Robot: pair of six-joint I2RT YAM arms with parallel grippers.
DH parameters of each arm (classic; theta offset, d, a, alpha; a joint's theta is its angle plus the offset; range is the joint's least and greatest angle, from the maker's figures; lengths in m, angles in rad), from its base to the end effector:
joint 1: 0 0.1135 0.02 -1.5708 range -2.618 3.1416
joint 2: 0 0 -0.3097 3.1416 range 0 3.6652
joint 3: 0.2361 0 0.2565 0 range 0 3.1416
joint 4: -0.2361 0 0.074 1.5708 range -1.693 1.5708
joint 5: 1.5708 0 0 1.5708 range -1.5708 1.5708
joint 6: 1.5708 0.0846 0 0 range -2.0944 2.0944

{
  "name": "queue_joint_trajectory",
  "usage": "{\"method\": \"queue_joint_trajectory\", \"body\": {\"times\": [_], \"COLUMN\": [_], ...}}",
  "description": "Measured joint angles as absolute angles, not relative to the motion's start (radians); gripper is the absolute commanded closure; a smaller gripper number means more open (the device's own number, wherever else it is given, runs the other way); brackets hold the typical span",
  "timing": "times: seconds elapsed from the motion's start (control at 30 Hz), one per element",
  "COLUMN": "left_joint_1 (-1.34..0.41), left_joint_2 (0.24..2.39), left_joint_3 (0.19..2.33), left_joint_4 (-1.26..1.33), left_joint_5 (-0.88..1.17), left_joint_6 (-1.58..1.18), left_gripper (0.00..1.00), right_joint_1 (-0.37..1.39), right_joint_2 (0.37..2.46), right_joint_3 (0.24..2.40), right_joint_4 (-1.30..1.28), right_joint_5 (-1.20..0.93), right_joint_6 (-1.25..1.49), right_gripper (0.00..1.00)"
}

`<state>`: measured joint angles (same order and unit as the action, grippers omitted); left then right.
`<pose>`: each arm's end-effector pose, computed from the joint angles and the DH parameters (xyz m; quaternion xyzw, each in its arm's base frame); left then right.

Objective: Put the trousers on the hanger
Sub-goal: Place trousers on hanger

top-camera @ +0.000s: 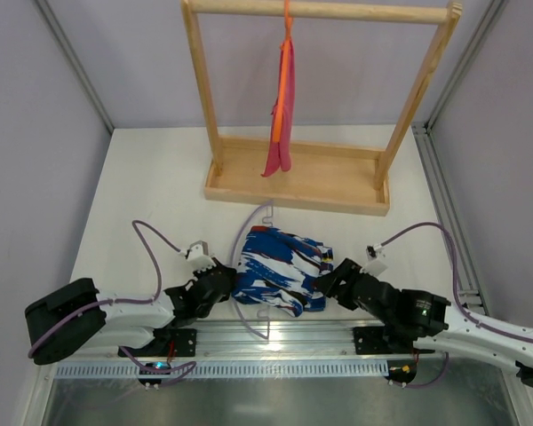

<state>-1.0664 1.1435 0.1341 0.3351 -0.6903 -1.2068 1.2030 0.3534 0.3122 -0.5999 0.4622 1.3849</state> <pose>0.1361 -0.1350 0.1293 -0.2057 0.8357 -0.2417 0.4482 0.0715 0.0808 0.1808 0.1813 0.8572 0.3638 0.3162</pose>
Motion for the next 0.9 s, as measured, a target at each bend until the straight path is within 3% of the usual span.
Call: {"method": "queue_joint_trajectory", "body": {"times": [0.23, 0.57, 0.9], "left_joint_1": [-1.066, -1.067, -1.066], "left_joint_2": [1.119, 1.118, 1.146], "left_joint_3": [0.133, 0.132, 0.132], "left_joint_4": [0.303, 0.299, 0.337], "left_joint_5": [-0.688, -0.689, -0.692], "left_joint_6": [-1.213, -1.22, -1.22], "left_gripper": [1.0, 1.0, 1.0], "right_joint_1": [1.204, 1.21, 1.275], "right_joint_2": [0.566, 0.644, 0.855], "right_joint_3": [0.364, 0.475, 0.487], "right_joint_4": [-0.535, -0.622, -0.596], "right_joint_5": [0.38, 0.33, 0.268], "right_joint_6": [1.438, 1.552, 1.666], "right_gripper": [0.29, 0.26, 0.25]}}
